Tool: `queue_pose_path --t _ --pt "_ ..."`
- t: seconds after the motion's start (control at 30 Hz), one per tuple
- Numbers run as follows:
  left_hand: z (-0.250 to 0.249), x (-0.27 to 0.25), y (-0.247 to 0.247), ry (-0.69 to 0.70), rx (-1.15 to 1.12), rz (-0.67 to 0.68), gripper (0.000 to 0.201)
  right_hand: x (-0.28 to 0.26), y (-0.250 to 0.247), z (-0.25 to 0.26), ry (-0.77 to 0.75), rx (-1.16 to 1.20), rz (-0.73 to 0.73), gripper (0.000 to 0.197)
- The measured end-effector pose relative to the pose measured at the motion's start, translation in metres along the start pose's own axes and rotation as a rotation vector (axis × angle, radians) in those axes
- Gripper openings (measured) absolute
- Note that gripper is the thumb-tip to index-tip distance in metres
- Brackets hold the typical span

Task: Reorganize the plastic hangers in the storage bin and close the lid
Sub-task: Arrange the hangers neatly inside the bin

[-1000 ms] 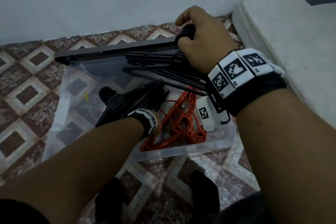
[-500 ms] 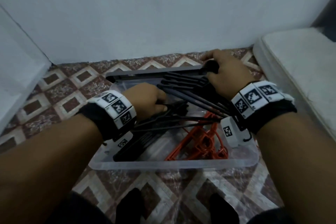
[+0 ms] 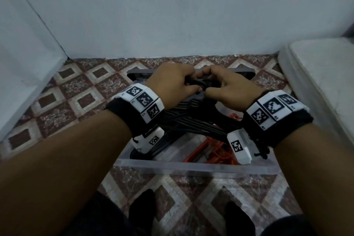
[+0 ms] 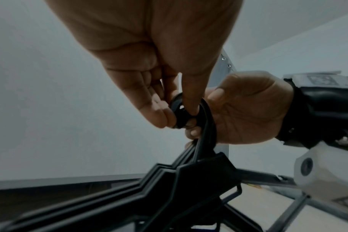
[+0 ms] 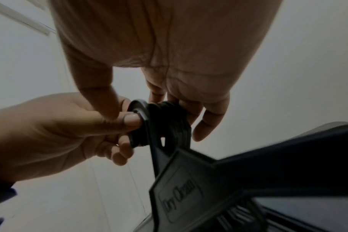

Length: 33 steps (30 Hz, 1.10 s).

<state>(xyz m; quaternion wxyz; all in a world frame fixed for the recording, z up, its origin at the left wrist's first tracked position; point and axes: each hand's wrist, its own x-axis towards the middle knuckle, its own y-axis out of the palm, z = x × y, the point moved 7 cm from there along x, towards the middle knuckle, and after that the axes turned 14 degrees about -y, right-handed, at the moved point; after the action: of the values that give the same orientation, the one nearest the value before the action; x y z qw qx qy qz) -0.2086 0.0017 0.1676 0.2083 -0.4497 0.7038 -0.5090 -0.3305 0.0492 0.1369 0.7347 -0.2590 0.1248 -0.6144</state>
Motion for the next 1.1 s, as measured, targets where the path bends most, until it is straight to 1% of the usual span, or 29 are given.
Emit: queue_pose_path --t 0.07,0.13,0.17,0.2,0.23,0.3,0.33,0.37,0.4,0.43,0.5,0.53,0.6,0.63,0.7,0.73,0.77,0.8,0.83,0.87,0.9,0.93,0.97,1.0,1.03,1.1 --pt "0.006 -0.001 0.002 -0.056 -0.065 0.006 0.024 0.003 0.005 0.002 -0.015 -0.052 0.011 0.052" --pt "0.013 -0.001 0.005 -0.090 -0.160 0.022 0.029 0.006 0.003 0.000 -0.032 -0.154 -0.024 0.048" --pt "0.019 0.000 0.010 -0.095 -0.191 0.047 0.036 0.008 0.000 0.000 -0.041 -0.174 -0.053 0.045" --pt "0.024 0.000 0.016 -0.091 -0.168 0.086 0.046 0.008 -0.003 0.001 -0.048 -0.184 -0.075 0.043" --pt "0.030 0.000 0.024 -0.075 -0.087 0.128 0.061 0.009 -0.005 0.004 -0.058 -0.201 -0.092 0.041" --pt "0.039 -0.004 0.044 -0.025 0.162 0.194 0.090 0.009 -0.011 0.010 -0.084 -0.232 -0.128 0.039" --pt "0.042 -0.006 0.054 0.000 0.279 0.202 0.097 0.009 -0.014 0.014 -0.101 -0.223 -0.160 0.039" --pt "0.043 -0.008 0.063 0.013 0.355 0.194 0.097 0.009 -0.017 0.016 -0.121 -0.197 -0.201 0.040" --pt "0.044 -0.008 0.069 0.003 0.369 0.180 0.089 0.009 -0.019 0.018 -0.139 -0.166 -0.246 0.041" --pt "0.044 -0.007 0.071 -0.018 0.318 0.160 0.072 0.009 -0.021 0.018 -0.154 -0.140 -0.290 0.041" --pt "0.042 -0.003 0.071 -0.060 0.163 0.146 0.033 0.009 -0.025 0.014 -0.156 -0.110 -0.370 0.040" --pt "0.041 0.000 0.071 -0.064 0.124 0.149 0.023 0.009 -0.028 0.012 -0.147 -0.102 -0.404 0.039" --pt "0.040 0.002 0.069 -0.052 0.080 0.153 0.018 0.009 -0.034 0.007 -0.133 -0.106 -0.442 0.037" --pt "0.043 0.003 0.069 -0.056 0.062 0.158 0.018 0.009 -0.037 0.005 -0.128 -0.100 -0.455 0.037" --pt "0.057 0.006 0.070 -0.100 0.040 0.180 0.027 0.006 -0.045 -0.004 -0.093 -0.101 -0.495 0.040" --pt "0.068 0.008 0.071 -0.140 0.038 0.198 0.031 0.004 -0.050 -0.009 -0.060 -0.133 -0.523 0.039" --pt "0.080 0.009 0.073 -0.183 0.043 0.217 0.035 0.001 -0.053 -0.015 -0.017 -0.173 -0.547 0.033" --pt "0.092 0.010 0.075 -0.228 0.052 0.244 0.039 -0.002 -0.054 -0.024 0.046 -0.224 -0.533 0.024" --pt "0.103 0.011 0.078 -0.271 0.059 0.273 0.041 -0.003 -0.051 -0.036 0.133 -0.294 -0.472 0.020" --pt "0.113 0.010 0.081 -0.316 0.064 0.304 0.040 -0.004 -0.042 -0.051 0.240 -0.328 -0.382 0.029" --pt "0.122 0.010 0.084 -0.358 0.065 0.327 0.035 -0.006 -0.029 -0.069 0.357 -0.291 -0.292 0.042" --pt "0.129 0.009 0.086 -0.401 0.068 0.344 0.028 -0.012 -0.013 -0.086 0.497 -0.172 -0.238 0.052" --pt "0.136 0.008 0.089 -0.449 0.068 0.362 0.021 -0.019 0.004 -0.103 0.636 0.004 -0.222 0.058" --pt "0.141 0.008 0.093 -0.495 0.064 0.391 0.018 -0.025 0.021 -0.117 0.751 0.171 -0.238 0.061" --pt "0.147 0.008 0.099 -0.533 0.052 0.428 0.021 -0.027 0.033 -0.129 0.817 0.296 -0.259 0.061" --pt "0.158 0.005 0.118 -0.608 -0.017 0.522 0.028 -0.020 0.049 -0.147 0.854 0.486 -0.352 0.057"
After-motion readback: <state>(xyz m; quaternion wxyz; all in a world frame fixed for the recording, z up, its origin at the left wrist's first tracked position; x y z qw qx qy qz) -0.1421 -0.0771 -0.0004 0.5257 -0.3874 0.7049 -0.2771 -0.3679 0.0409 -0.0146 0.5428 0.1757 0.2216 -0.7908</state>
